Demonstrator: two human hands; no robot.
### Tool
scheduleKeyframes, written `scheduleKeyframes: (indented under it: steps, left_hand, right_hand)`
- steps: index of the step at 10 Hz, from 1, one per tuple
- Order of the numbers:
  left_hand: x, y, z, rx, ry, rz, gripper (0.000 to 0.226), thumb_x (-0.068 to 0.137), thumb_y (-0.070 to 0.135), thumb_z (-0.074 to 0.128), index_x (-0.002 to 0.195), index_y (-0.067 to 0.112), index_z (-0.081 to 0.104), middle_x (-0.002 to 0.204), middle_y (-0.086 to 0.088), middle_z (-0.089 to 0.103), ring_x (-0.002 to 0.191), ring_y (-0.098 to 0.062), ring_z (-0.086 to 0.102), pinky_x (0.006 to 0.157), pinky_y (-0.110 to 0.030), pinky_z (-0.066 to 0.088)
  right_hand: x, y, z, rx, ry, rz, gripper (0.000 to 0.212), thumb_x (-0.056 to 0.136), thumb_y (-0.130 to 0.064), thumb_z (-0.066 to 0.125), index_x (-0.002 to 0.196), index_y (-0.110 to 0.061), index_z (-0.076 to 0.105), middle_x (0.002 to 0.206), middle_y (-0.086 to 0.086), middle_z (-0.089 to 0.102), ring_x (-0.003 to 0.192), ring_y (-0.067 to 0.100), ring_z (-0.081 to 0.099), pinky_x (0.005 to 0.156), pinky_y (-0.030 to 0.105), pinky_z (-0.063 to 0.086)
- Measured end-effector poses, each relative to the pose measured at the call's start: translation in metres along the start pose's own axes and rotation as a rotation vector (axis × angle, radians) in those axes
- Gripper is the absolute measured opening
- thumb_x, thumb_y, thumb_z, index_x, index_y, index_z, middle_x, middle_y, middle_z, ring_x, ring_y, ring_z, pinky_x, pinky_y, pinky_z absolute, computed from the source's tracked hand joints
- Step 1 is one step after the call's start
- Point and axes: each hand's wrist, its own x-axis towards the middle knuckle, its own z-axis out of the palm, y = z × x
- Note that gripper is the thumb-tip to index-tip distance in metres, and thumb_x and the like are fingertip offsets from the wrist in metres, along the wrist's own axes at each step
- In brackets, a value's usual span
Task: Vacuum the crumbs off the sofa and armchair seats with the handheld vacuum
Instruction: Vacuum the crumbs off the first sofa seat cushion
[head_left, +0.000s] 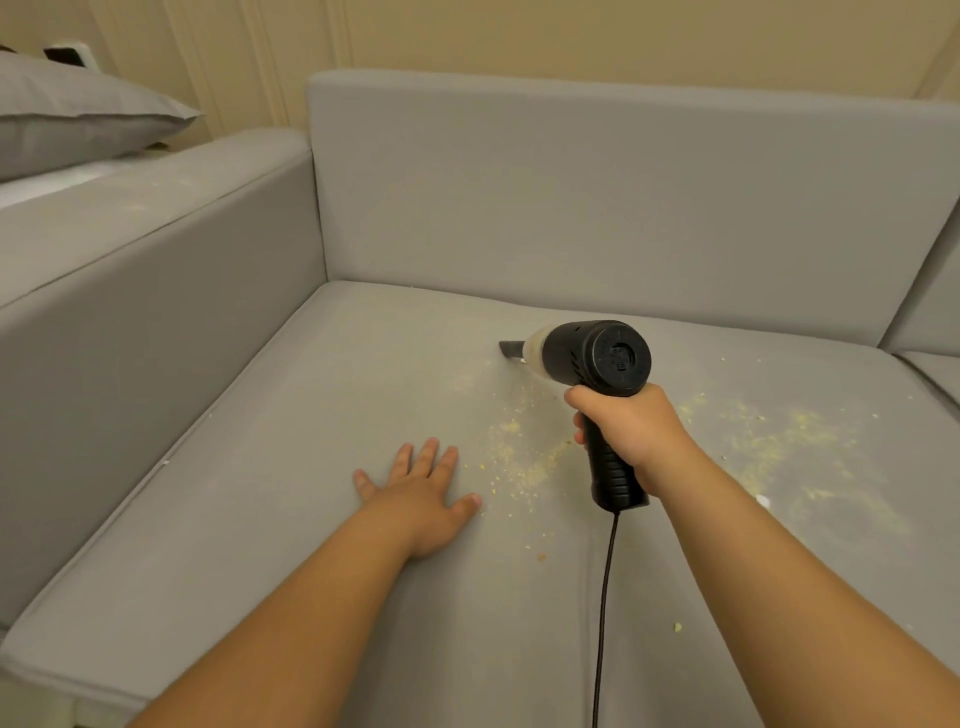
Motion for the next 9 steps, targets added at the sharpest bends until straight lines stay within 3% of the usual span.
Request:
scheduleKeyframes:
  steps: [2,5,7,9]
  left_hand:
    - [0.001,-0.002,-0.002,0.001,-0.004,-0.004,0.08,0.098,0.075,0.022,0.162,0.042,-0.011,0.169,0.016,-0.022,0.157,-0.016,-0.019,0.117,-0.074,-0.003]
    - [-0.005,-0.006,0.005,0.03,0.022,0.013,0.077,0.099,0.073,0.02,0.162,0.042,-0.011,0.168,0.014,-0.026,0.157,-0.017,-0.02,0.118,-0.073,-0.004]
    - [-0.008,-0.009,0.005,0.047,0.021,0.019,0.074,0.1,0.072,0.018,0.162,0.043,-0.011,0.17,0.012,-0.022,0.158,-0.018,-0.017,0.119,-0.072,-0.003]
    - [-0.008,-0.009,0.004,0.058,0.024,0.026,0.073,0.1,0.071,0.017,0.162,0.043,-0.009,0.17,0.013,-0.02,0.158,-0.018,-0.015,0.119,-0.071,-0.001]
  right_hand:
    - [-0.01,-0.004,0.001,-0.039,-0.167,0.004,0.016,0.087,-0.015,0.076,0.098,-0.004,0.073,0.074,0.013,0.073,0.066,0.024,0.068,0.081,0.046,0.062]
    - [-0.015,0.007,-0.006,-0.041,-0.052,-0.014,0.018,0.084,-0.016,0.077,0.098,-0.005,0.074,0.076,0.012,0.074,0.063,0.021,0.07,0.078,0.046,0.063]
    - [-0.032,0.0,-0.004,-0.151,-0.223,-0.057,0.014,0.086,-0.016,0.076,0.092,-0.004,0.073,0.072,0.008,0.073,0.063,0.02,0.07,0.075,0.041,0.061]
    - [-0.034,0.0,-0.015,-0.164,-0.232,-0.062,0.02,0.086,-0.015,0.075,0.094,0.003,0.072,0.072,0.011,0.073,0.066,0.023,0.069,0.076,0.044,0.061]
